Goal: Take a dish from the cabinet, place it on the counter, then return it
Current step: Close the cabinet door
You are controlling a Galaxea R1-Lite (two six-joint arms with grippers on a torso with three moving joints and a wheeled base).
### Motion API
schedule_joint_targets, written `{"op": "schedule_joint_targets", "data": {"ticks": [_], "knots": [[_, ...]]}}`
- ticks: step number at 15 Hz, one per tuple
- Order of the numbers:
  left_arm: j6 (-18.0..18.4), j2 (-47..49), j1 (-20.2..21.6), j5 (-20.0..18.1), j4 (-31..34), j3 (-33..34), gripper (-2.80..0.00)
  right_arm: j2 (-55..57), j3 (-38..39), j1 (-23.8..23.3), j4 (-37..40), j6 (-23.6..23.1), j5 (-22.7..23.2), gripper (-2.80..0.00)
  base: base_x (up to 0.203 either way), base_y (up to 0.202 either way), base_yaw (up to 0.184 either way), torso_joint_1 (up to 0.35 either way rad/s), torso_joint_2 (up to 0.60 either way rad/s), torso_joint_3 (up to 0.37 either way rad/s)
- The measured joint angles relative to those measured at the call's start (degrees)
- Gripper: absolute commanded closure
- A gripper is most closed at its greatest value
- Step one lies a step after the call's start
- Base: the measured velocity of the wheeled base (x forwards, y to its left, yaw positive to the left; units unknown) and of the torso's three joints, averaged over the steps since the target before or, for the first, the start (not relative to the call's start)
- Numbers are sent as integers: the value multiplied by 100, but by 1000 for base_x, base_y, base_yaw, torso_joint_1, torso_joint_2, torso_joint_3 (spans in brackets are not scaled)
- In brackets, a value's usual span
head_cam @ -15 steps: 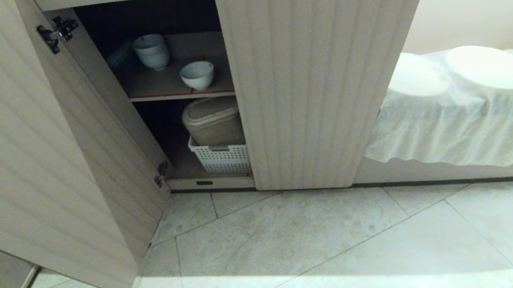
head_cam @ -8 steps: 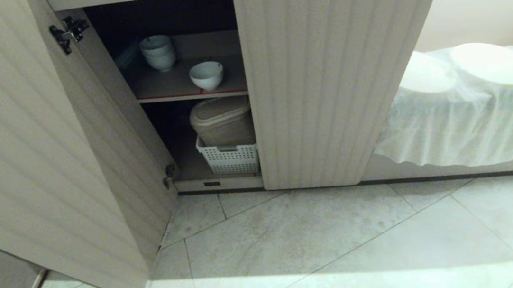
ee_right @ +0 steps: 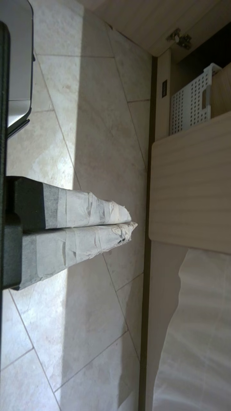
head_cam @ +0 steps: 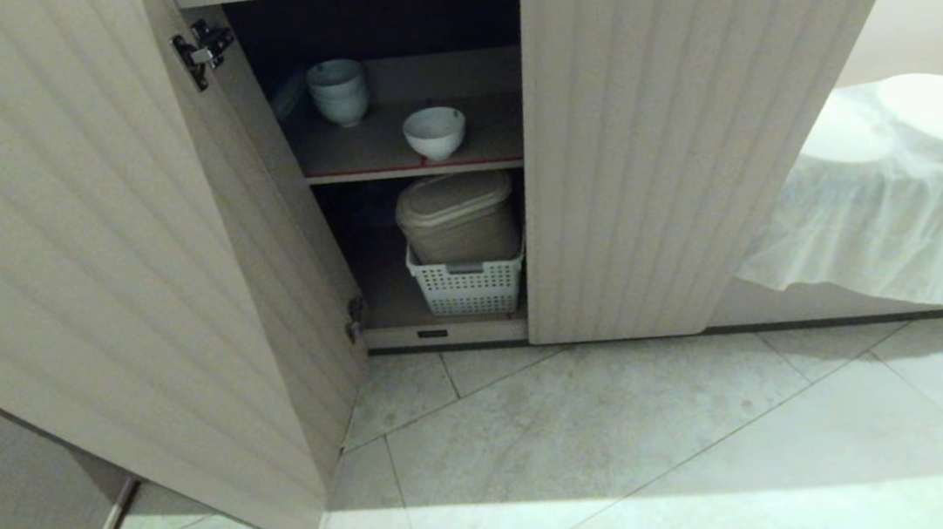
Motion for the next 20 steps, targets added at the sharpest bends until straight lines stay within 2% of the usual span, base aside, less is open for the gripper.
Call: {"op": "schedule_joint_targets", "data": {"ticks": [4, 20], "knots": [[9, 0, -9, -2, 0, 0, 0, 0, 0, 0, -4, 2, 0, 0, 0, 150, -4, -1, 1, 4], [-118, 0, -2, 62, -2, 0, 0, 0, 0, 0, -2, -5, -2, 0, 0, 0, 0, 0, 0, 0]]}}
